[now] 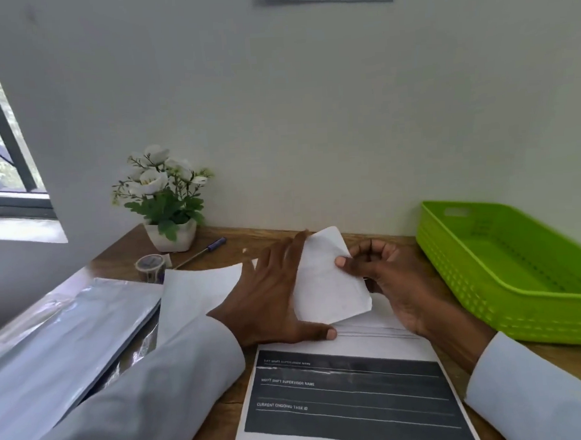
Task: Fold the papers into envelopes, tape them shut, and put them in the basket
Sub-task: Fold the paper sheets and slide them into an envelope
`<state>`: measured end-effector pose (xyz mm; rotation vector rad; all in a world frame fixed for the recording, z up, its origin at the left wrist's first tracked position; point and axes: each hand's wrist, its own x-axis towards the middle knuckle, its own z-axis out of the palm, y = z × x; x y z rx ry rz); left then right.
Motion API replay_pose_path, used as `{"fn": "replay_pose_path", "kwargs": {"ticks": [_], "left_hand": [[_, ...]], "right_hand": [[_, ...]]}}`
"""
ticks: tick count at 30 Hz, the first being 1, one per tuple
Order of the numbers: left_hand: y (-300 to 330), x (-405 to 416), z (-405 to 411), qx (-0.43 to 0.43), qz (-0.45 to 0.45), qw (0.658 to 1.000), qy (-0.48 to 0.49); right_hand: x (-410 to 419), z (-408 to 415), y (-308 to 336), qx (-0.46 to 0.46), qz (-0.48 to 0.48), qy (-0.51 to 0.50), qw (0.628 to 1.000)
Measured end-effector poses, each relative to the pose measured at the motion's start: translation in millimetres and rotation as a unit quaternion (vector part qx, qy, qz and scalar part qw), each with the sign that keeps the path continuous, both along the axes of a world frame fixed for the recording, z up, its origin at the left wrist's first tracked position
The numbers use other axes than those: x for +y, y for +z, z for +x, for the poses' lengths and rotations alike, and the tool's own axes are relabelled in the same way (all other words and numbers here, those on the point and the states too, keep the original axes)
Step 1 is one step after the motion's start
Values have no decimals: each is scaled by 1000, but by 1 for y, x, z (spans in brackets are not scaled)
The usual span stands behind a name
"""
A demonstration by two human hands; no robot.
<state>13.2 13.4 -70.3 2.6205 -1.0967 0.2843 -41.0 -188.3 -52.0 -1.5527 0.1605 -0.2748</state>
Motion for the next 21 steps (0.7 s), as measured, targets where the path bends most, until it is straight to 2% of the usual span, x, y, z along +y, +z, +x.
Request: {"fn": "replay_pose_path", "kwargs": {"ticks": [8,13,16,21], "left_hand": [[4,3,-2,-63,25,998,13],[2,3,2,-82,27,996,7],[1,2,2,-97,20,995,-9],[6,4,3,-100,24,994,-26]], "right_hand": [[-2,-4,10,-19,-50,18,998],[-2,-4,11,32,-103,72,992],[4,-4,8,70,-81,99,989],[6,-4,5,83,13,119,989]]}}
